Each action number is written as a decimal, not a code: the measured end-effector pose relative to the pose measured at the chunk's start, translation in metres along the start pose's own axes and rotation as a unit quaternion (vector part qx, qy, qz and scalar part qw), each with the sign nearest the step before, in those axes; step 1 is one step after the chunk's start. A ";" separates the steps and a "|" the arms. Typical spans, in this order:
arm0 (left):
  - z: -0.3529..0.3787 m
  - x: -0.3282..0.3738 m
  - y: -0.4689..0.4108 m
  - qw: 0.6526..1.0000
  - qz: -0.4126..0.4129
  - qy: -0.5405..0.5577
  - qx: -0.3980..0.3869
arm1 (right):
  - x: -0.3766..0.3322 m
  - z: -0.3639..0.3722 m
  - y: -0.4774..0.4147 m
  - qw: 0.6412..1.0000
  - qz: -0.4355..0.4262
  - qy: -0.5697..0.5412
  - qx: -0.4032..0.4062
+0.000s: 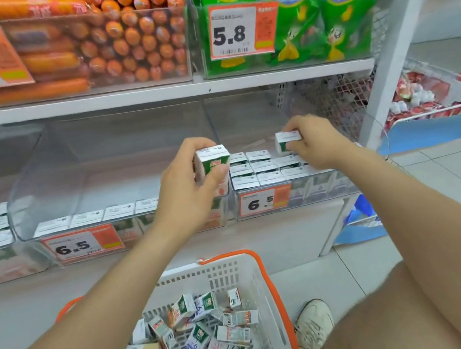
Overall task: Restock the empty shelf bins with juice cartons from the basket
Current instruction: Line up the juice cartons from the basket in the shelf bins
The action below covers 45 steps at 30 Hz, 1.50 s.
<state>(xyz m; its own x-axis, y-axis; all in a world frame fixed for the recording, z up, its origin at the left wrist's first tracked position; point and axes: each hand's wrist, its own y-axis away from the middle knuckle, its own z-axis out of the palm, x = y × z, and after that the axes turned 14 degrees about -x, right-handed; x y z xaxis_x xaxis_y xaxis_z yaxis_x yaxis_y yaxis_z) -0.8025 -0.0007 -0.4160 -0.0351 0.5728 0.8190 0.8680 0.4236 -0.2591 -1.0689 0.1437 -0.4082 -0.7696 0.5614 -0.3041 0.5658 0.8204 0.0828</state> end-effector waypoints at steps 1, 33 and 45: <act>0.000 -0.001 0.001 1.000 -0.002 0.014 0.005 | -0.002 0.003 -0.003 1.000 -0.004 -0.004 -0.026; -0.174 -0.024 0.093 0.984 -0.056 0.166 -0.019 | -0.285 0.065 0.056 0.875 -0.244 -0.412 -0.070; -0.313 -0.152 0.135 0.884 -0.350 -0.310 -0.015 | -0.456 0.101 -0.009 0.920 -0.314 -0.224 0.063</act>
<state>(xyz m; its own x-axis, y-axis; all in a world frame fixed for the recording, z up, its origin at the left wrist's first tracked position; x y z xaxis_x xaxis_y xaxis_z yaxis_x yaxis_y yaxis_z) -0.5248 -0.2500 -0.4158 -0.8256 0.4559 0.3323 0.5381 0.8135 0.2206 -0.6932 -0.1307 -0.3663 -0.7731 -0.1442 -0.6176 0.1012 0.9333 -0.3446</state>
